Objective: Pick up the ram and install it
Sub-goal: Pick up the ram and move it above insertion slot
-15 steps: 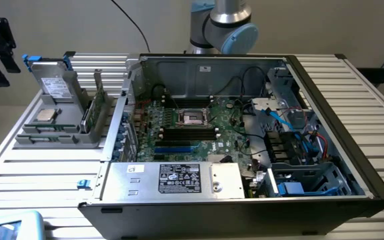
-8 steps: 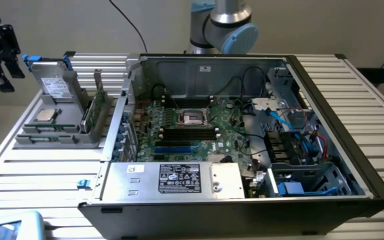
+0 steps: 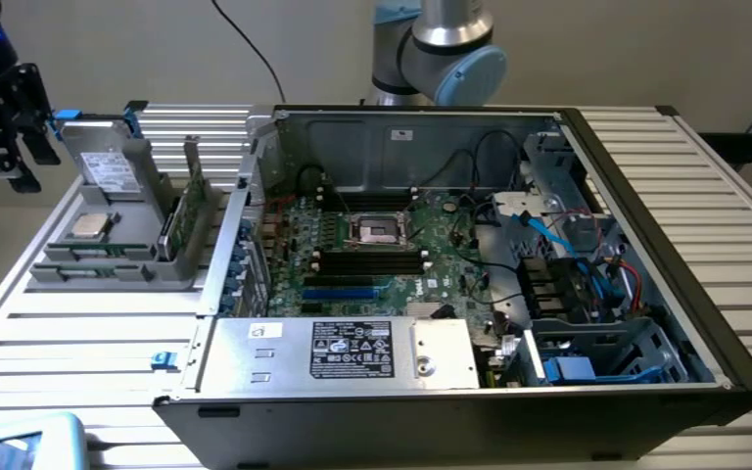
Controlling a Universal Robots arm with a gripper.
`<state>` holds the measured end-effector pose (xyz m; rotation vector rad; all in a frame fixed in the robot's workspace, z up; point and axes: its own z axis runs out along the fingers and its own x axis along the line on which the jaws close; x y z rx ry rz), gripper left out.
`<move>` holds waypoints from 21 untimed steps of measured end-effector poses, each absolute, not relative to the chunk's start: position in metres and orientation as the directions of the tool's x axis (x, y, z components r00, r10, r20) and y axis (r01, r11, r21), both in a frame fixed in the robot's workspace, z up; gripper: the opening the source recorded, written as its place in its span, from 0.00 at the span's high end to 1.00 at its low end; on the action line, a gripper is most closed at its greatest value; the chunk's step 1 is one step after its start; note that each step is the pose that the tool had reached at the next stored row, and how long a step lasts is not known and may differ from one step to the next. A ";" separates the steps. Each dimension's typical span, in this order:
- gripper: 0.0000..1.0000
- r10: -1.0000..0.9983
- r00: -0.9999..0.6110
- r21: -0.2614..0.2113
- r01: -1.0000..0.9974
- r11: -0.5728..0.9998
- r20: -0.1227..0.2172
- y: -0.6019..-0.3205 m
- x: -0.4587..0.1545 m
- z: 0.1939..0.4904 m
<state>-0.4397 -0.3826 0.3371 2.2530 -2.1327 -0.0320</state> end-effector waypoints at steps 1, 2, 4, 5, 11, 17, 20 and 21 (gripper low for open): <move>0.46 -0.998 0.054 0.042 -0.998 -0.054 0.012 -0.383 -0.440 0.335; 0.46 -0.998 0.054 0.042 -0.998 -0.053 0.012 -0.384 -0.440 0.333; 0.46 -0.999 0.052 0.041 -0.998 -0.051 0.012 -0.384 -0.440 0.330; 0.46 -0.999 0.051 0.039 -0.998 -0.050 0.012 -0.385 -0.440 0.328; 0.46 -0.999 0.037 0.019 -0.999 -0.037 0.013 -0.387 -0.439 0.322; 0.46 -1.000 0.021 0.012 -1.000 -0.021 0.013 -0.393 -0.439 0.312; 0.46 -1.000 0.014 0.011 -1.000 -0.014 0.011 -0.396 -0.439 0.306; 0.46 -1.000 0.012 0.011 -1.000 -0.012 0.011 -0.397 -0.439 0.304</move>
